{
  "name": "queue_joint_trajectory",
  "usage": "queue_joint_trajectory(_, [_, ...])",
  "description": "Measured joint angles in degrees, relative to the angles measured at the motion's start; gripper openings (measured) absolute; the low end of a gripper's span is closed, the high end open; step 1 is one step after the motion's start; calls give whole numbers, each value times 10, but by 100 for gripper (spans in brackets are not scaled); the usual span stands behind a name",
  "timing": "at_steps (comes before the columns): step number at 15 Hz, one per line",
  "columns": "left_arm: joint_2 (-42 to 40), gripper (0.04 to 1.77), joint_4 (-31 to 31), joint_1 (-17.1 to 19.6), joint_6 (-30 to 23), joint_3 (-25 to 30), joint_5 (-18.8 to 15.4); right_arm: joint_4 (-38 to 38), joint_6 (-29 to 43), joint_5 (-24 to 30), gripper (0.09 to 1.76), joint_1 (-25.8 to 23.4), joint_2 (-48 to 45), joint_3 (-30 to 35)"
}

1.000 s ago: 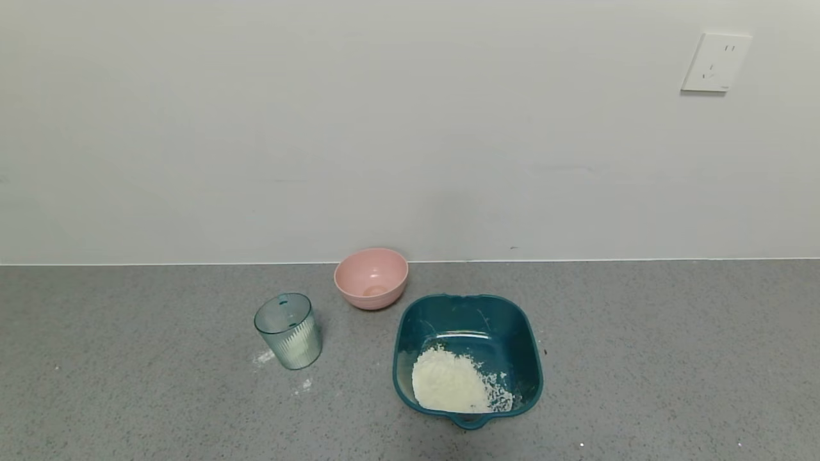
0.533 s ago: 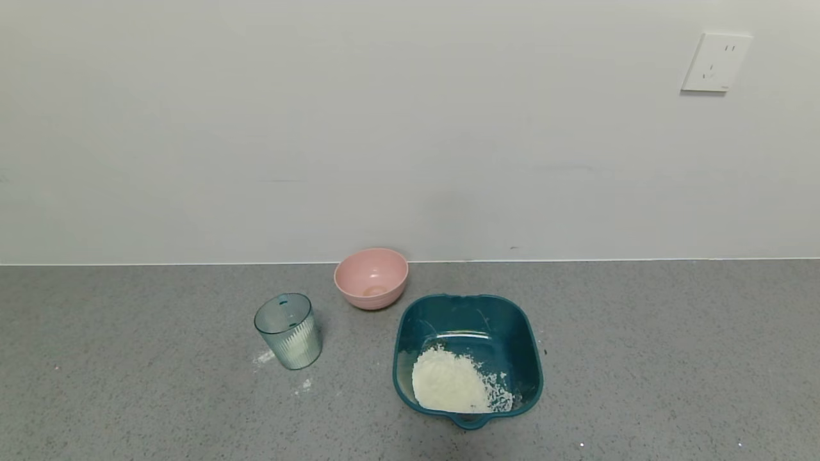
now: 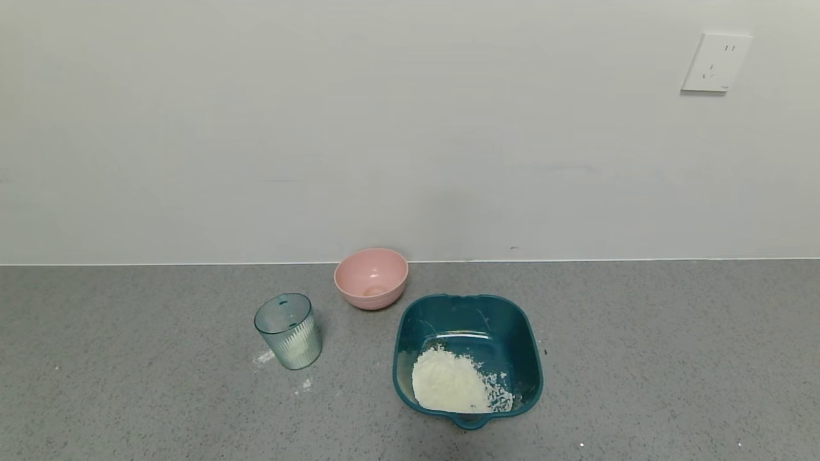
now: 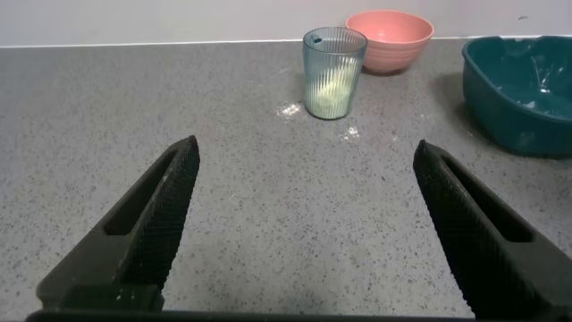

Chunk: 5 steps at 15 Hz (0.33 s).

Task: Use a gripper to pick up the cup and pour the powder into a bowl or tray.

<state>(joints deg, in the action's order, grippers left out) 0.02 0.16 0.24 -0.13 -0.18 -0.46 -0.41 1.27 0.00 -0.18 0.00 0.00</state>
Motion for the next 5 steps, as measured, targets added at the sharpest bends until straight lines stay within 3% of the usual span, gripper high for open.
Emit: queue_joint_trajectory(5, [0, 172, 0, 0, -14, 0, 5, -1, 0, 0, 171, 0, 0, 0])
